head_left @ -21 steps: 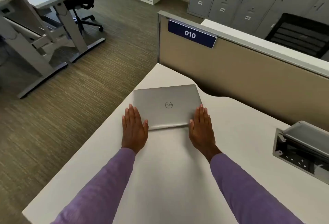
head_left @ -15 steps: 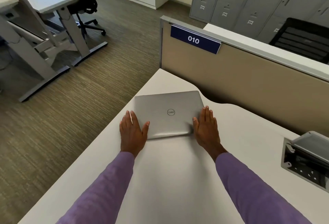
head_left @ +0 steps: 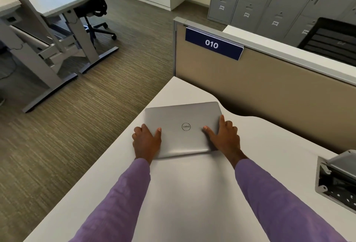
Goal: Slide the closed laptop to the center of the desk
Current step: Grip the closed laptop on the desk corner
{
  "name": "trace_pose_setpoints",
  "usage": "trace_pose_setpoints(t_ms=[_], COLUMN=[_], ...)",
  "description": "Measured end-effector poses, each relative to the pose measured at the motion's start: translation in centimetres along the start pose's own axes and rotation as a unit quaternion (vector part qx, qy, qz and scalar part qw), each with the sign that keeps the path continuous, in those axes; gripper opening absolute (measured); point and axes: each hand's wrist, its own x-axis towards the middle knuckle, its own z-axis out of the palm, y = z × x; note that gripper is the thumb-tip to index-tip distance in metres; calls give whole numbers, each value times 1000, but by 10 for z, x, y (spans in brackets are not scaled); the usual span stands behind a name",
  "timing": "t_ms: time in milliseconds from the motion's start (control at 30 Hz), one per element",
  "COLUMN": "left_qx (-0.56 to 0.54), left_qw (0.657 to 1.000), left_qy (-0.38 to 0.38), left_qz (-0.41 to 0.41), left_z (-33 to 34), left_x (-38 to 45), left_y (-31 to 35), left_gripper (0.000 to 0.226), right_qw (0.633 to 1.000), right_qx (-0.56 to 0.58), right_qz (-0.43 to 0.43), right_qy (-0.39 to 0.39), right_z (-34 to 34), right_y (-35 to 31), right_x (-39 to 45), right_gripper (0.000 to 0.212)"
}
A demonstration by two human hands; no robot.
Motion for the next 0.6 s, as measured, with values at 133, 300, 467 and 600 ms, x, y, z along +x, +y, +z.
trace_pose_setpoints(t_ms=[133, 300, 467, 600], left_qx=[-87, -165, -191, -207], left_qw=[993, 974, 967, 968], left_qy=[-25, -49, -50, -47], left_qz=[-82, -146, -158, -133], left_z=[-1, -1, -1, -5], left_x=[6, 12, 16, 20], left_y=[9, 8, 4, 0], left_gripper=[62, 71, 72, 64], right_qw=[1000, 1000, 999, 997], right_qx=[-5, -2, 39, 71], right_qz=[4, 4, 7, 7], right_qy=[-9, -12, -19, -33], right_z=[-1, -1, 0, 0], right_y=[0, -2, 2, 3], right_x=[2, 5, 11, 13], right_gripper=[98, 101, 106, 111])
